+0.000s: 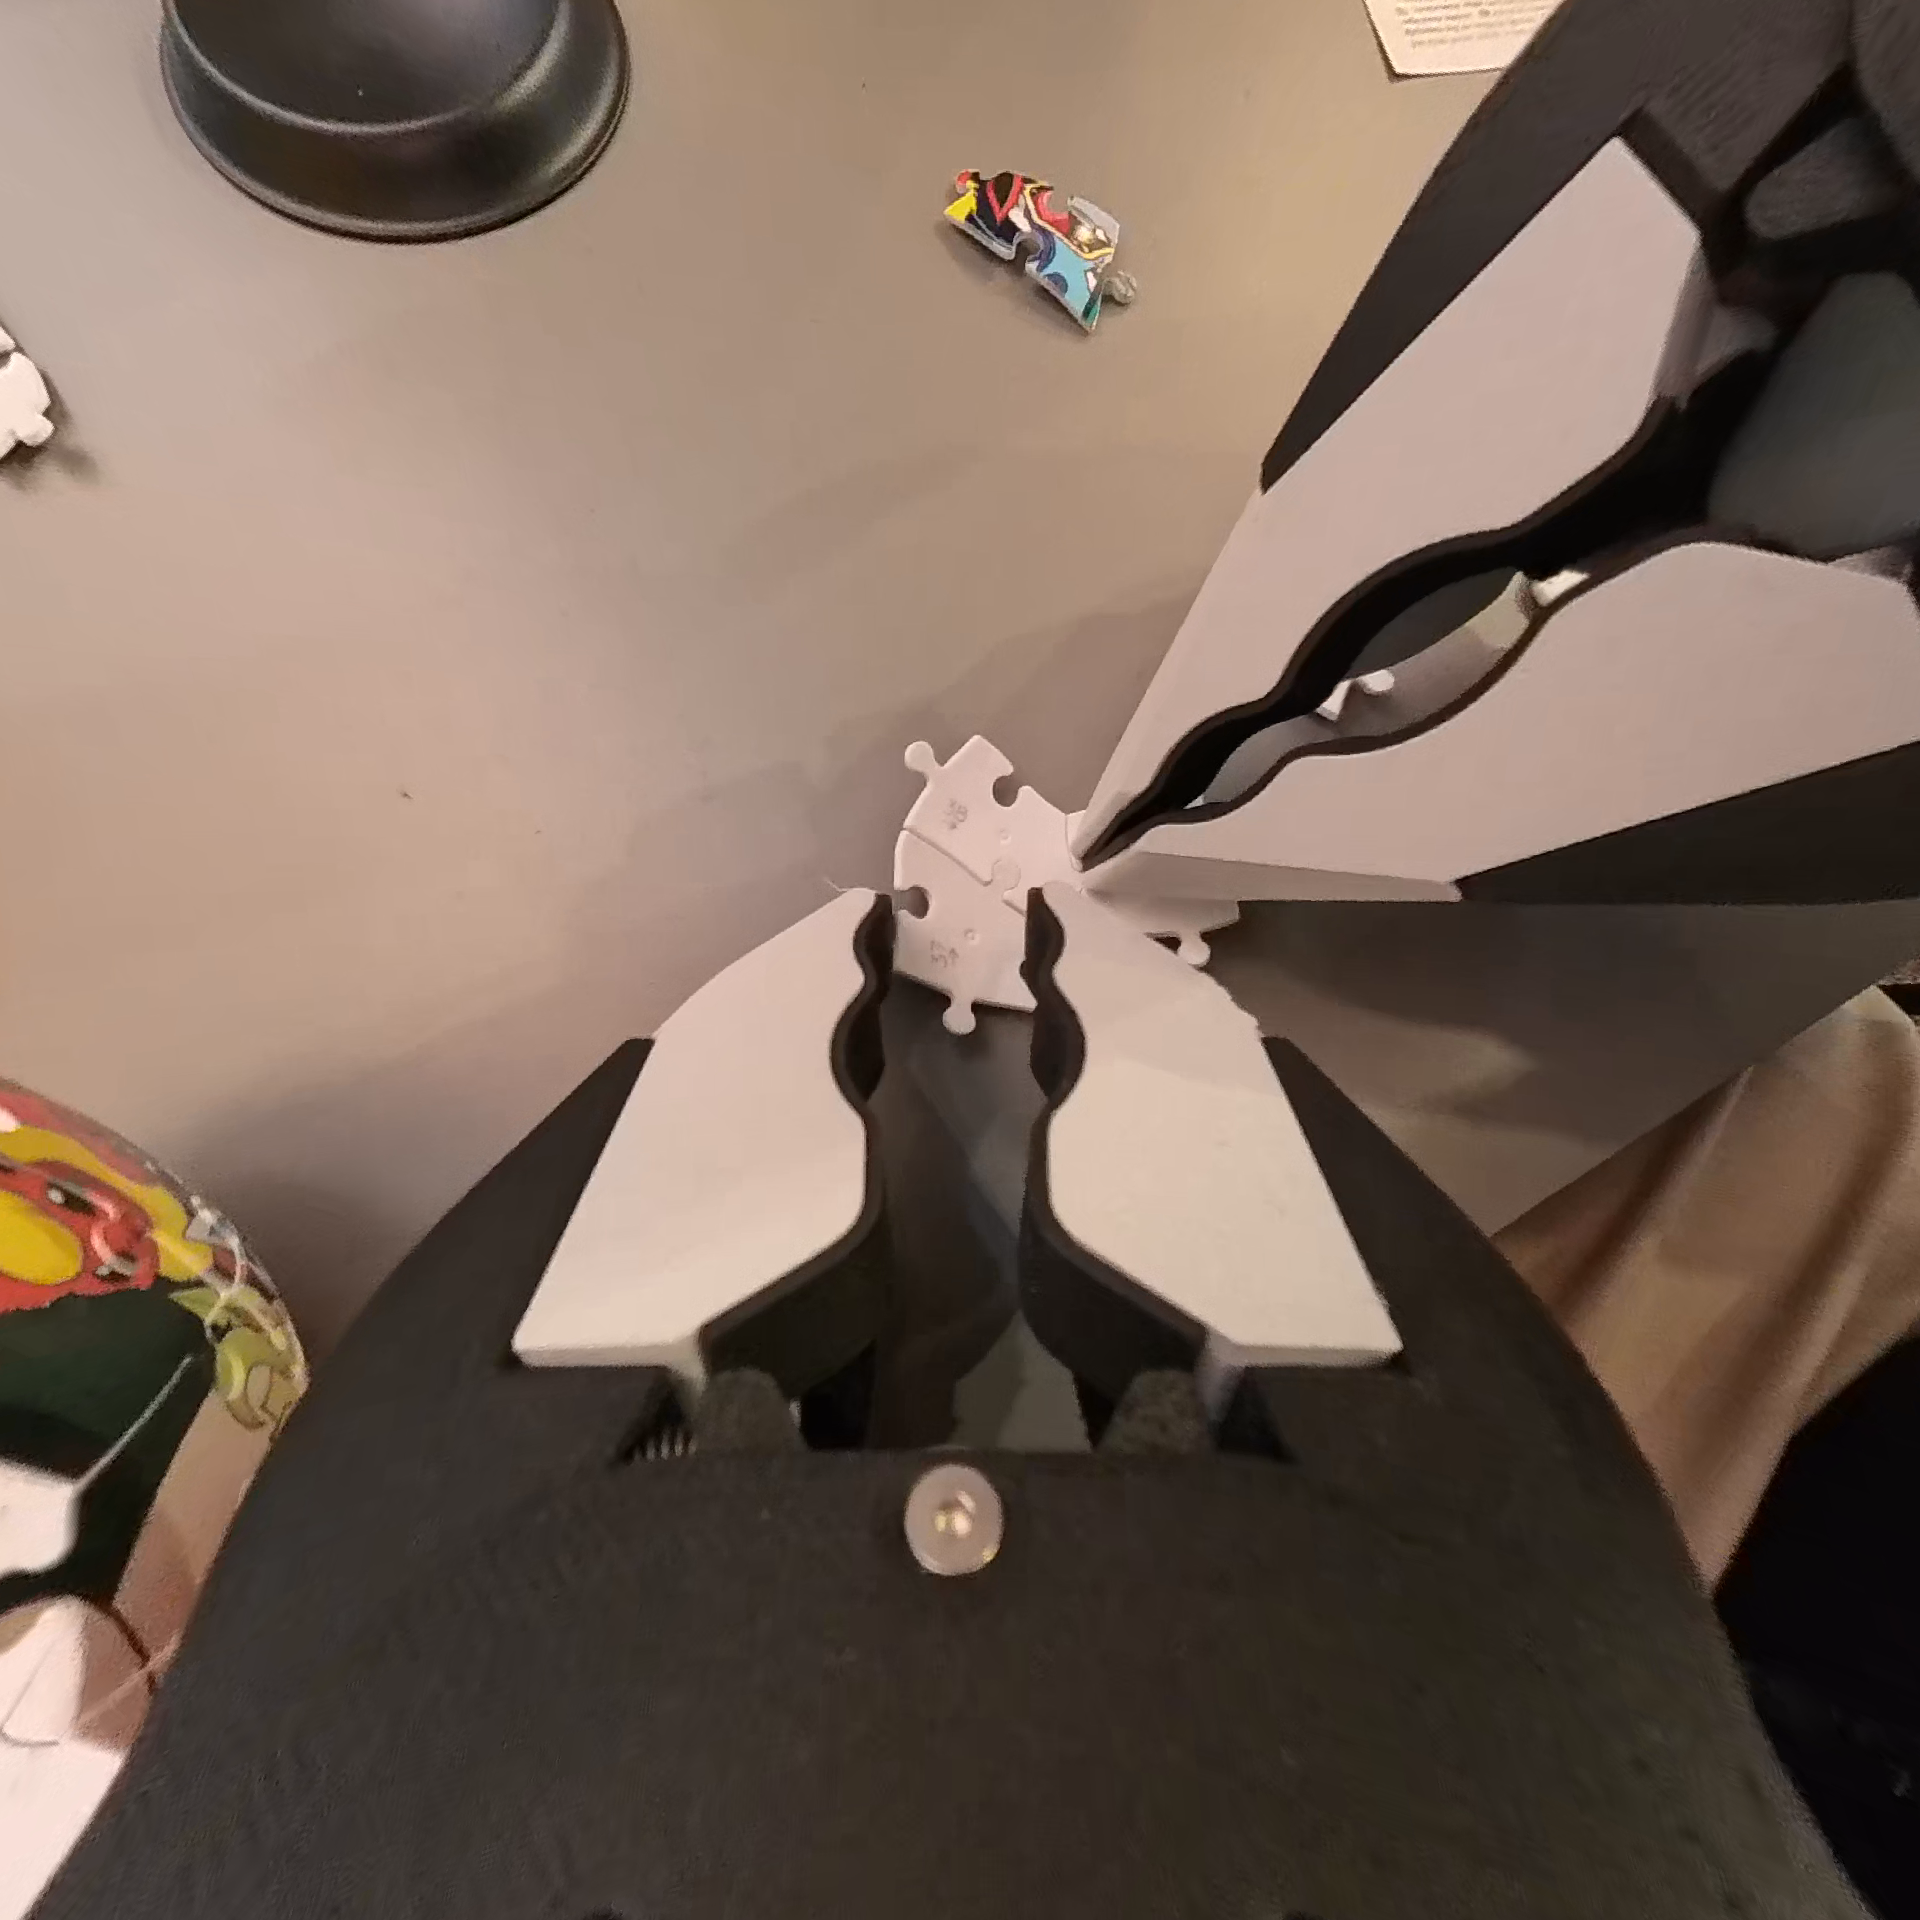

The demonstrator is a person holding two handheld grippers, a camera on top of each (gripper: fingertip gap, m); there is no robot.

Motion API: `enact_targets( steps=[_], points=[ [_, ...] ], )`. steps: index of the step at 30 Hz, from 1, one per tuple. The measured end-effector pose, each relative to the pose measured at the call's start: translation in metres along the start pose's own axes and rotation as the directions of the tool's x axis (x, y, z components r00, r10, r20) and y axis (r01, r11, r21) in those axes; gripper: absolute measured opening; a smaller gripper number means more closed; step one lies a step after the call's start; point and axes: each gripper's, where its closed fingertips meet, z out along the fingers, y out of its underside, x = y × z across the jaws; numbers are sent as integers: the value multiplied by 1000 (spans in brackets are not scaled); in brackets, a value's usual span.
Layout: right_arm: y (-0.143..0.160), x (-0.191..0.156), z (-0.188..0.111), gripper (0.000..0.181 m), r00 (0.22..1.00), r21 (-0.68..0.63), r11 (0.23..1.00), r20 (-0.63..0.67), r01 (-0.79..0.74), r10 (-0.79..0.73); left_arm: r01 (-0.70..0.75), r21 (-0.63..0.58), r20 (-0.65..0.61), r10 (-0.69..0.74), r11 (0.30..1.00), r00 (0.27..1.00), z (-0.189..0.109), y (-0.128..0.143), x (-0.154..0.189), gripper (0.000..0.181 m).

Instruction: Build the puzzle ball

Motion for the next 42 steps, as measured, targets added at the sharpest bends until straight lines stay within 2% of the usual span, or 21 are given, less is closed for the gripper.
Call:
enact_targets(
  steps=[7, 14, 22, 30, 34, 42],
  points=[
    [0, 0, 0, 0, 1000, 26, 999, -2, 27, -27, 149, 24, -101, -146, 989, 984, -4, -7, 2, 21],
    [1, 0, -1, 0, 1000, 55, 998, 14, 23, -24, 221, 37, -145, -214, 975, 966, -3, -8, 2, 21],
    [2, 1, -2, 0, 999, 58, 998, 4, 37, -37, 220, 49, -105, -214, 974, 971, -2, -8, -1, 11],
    [-7, -4, -11, 0, 999, 95, 994, 16, 45, -47, 225, 56, -89, -220, 973, 972, -2, -8, -2, 10],
    [0, -8, -2, 0, 997, 47, 996, 12, 73, -74, 220, 54, -84, -215, 974, 973, -2, -8, -2, 10],
    [1, -8, -1, 0, 999, 38, 999, 50, 8, -10, 214, 45, -103, -208, 976, 973, -1, -8, 1, 11]
  ],
)
